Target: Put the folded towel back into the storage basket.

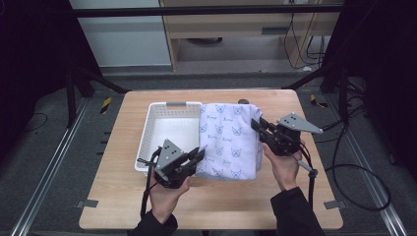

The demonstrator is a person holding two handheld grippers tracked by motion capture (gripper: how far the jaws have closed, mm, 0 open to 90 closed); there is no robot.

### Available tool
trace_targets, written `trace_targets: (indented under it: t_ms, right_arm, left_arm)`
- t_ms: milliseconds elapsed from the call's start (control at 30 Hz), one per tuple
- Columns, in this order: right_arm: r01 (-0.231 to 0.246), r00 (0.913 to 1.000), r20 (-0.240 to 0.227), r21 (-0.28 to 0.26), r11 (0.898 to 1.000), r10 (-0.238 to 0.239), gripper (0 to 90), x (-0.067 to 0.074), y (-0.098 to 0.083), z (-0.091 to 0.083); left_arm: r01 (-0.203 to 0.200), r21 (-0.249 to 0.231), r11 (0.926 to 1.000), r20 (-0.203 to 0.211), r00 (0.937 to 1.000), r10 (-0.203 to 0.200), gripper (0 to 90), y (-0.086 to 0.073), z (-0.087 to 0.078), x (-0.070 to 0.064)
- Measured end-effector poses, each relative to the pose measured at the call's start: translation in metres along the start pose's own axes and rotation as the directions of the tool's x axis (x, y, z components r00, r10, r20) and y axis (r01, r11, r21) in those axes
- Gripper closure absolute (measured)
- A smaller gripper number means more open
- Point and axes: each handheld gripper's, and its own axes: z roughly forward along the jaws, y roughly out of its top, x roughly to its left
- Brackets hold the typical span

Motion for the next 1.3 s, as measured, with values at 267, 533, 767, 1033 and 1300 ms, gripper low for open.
trace_targets:
  t_ms: [267, 533, 767, 1033, 1300]
  right_arm:
    - [0.022, 0.9997, -0.011, -0.013, 1.0, -0.023, 76.0, 0.017, 0.012, 0.013]
    - [0.048, 0.9986, -0.02, -0.018, 0.999, -0.048, 76.0, 0.032, 0.021, 0.025]
    - [0.056, 0.998, -0.026, -0.013, 0.998, -0.057, 76.0, 0.043, 0.025, 0.036]
    - [0.071, 0.9967, -0.039, -0.01, 0.997, -0.071, 76.0, 0.058, 0.031, 0.051]
    - [0.088, 0.9944, -0.057, -0.007, 0.996, -0.088, 76.0, 0.076, 0.038, 0.069]
  left_arm:
    - [0.013, -0.023, 0.9996, -0.026, 0.9996, -0.013, 80.7, 0.003, -0.014, 0.015]
    - [0.024, -0.038, 0.999, -0.046, 0.9986, -0.026, 80.7, 0.005, -0.025, 0.029]
    - [0.027, -0.045, 0.9986, -0.072, 0.997, -0.03, 80.7, 0.005, -0.032, 0.039]
    - [0.041, -0.054, 0.9977, -0.101, 0.9938, -0.047, 80.7, 0.003, -0.043, 0.054]
    - [0.053, -0.067, 0.9964, -0.135, 0.989, -0.061, 80.7, 0.0, -0.056, 0.072]
